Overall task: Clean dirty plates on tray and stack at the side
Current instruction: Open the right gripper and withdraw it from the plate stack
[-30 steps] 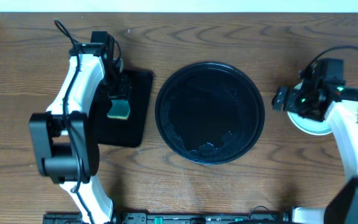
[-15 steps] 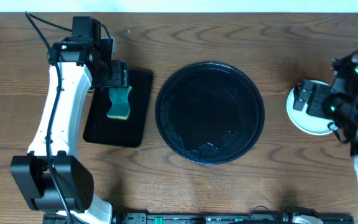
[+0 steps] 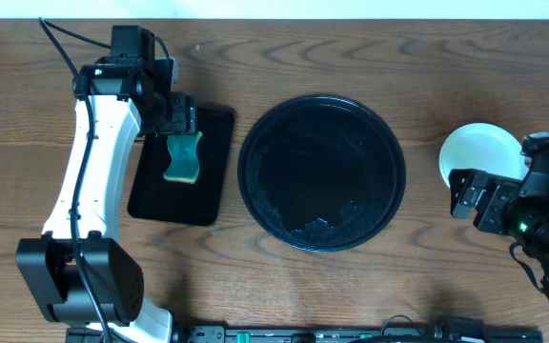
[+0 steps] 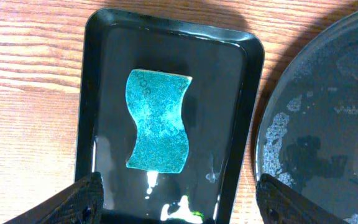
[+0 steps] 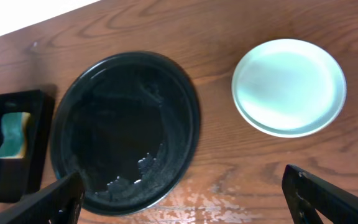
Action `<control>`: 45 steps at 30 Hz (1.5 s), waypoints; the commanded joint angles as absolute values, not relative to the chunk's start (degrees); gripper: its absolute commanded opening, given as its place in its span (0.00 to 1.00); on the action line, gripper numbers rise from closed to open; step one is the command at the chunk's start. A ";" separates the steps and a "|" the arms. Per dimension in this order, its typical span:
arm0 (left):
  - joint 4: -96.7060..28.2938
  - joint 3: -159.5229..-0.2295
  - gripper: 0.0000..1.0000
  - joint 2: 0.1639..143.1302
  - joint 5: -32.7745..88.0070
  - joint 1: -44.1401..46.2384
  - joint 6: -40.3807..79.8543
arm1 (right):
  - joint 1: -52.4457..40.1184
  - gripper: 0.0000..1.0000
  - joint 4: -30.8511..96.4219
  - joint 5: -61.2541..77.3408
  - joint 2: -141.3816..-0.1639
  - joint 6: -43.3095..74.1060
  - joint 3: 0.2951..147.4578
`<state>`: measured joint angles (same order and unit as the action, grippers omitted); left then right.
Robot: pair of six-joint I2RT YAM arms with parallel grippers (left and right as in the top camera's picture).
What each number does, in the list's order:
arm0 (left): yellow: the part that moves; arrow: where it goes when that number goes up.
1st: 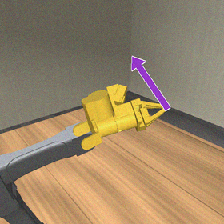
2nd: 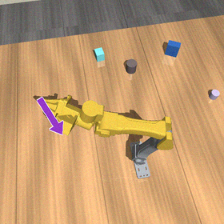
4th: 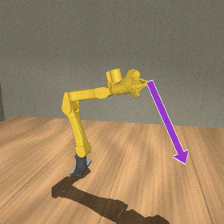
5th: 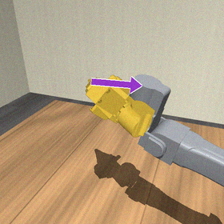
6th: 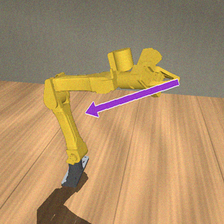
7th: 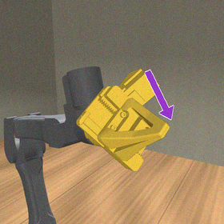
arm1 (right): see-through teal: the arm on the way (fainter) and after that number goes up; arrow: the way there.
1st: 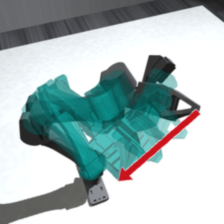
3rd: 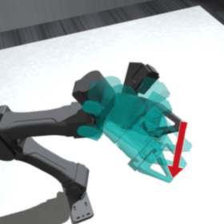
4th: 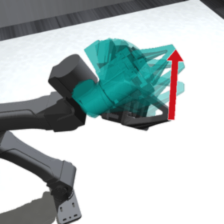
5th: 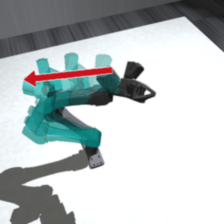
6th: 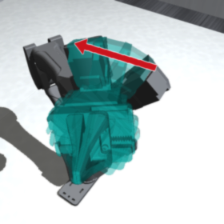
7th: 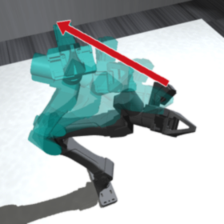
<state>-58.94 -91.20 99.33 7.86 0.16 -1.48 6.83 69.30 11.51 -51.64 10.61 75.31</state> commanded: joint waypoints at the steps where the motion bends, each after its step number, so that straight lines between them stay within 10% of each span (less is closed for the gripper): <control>1: -59.09 -91.70 0.79 99.66 8.56 0.19 -1.26 | 6.39 0.99 69.36 8.84 -51.27 8.73 76.16; 24: -59.09 -91.70 0.79 99.66 8.56 0.19 -1.26 | -3.60 0.99 -2.90 7.68 -15.27 -3.51 10.85; 45: -59.09 -91.70 0.79 99.66 8.56 0.19 -1.26 | -4.58 0.99 3.86 5.39 -0.32 -1.76 0.32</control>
